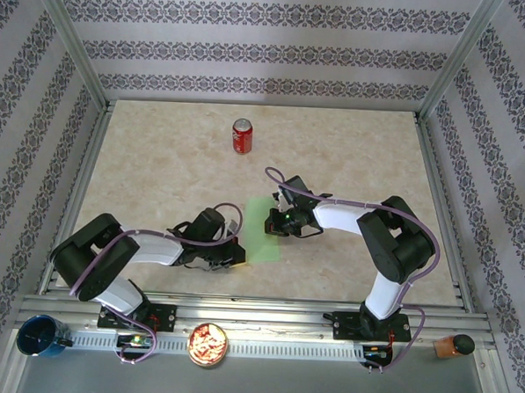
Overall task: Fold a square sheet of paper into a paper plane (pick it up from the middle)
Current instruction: First fold the square sheet of paper in half at the center of the table.
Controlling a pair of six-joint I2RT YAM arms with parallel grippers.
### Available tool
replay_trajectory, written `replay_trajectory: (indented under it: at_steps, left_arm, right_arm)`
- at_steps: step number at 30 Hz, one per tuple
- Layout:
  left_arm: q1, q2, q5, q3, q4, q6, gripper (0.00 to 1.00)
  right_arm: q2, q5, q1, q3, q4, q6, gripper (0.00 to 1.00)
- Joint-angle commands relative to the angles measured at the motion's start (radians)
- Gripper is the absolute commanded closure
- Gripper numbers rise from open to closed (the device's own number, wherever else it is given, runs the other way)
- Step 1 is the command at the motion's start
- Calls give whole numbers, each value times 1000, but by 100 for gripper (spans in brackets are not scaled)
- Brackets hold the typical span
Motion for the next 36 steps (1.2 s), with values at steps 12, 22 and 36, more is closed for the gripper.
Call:
replay_trajectory:
  at_steps: [12,22,36]
  left_arm:
    - [21,-104,-50,145,-133,9,100]
    - [41,144,-27,185,-7,3,100]
    - [12,-6,72,47,-285,166,100]
  right_arm:
    - [11,85,3,-48,-104,4,100]
    - [15,81,10,-53,-91,12,100]
    - [17,95,10,-55,-96,5,100]
